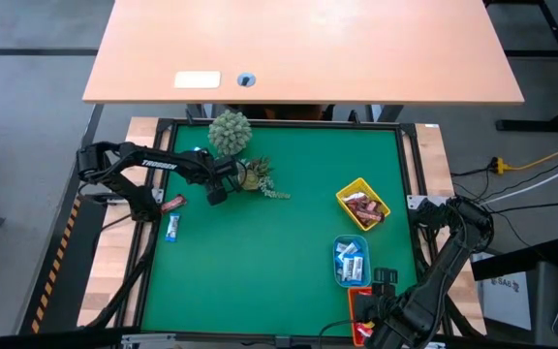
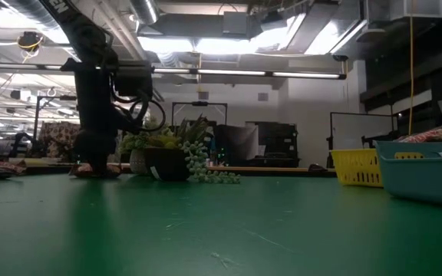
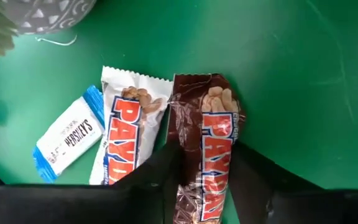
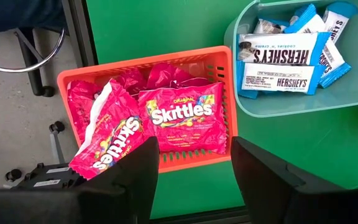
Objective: Sort candy
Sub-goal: Put the brown candy into the yellow bin
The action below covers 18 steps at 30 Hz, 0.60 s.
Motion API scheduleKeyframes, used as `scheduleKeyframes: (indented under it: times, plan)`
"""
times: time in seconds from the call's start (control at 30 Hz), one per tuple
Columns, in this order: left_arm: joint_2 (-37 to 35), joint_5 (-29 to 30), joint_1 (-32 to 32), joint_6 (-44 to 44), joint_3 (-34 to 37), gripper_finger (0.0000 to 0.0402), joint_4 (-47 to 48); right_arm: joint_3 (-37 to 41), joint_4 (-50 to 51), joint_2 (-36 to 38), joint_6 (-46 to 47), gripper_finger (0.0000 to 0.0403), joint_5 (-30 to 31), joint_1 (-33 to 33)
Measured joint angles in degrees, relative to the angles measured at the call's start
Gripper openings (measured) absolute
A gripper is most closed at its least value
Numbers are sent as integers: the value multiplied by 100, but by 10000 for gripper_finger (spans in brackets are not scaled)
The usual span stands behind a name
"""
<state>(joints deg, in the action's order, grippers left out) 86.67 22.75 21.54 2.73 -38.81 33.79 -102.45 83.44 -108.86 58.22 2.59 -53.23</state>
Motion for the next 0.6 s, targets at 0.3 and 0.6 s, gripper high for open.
scheduleKeyframes:
  times: [0.3, 0.6]
  plan:
    - [-17, -184, -149, 321, -9, 96, 70, 0, -96, 0, -1, 198, 1, 99]
    - [-4, -1089, -540, 486, -421, 95, 453, 0, -464, 0, -281, 198, 14, 588]
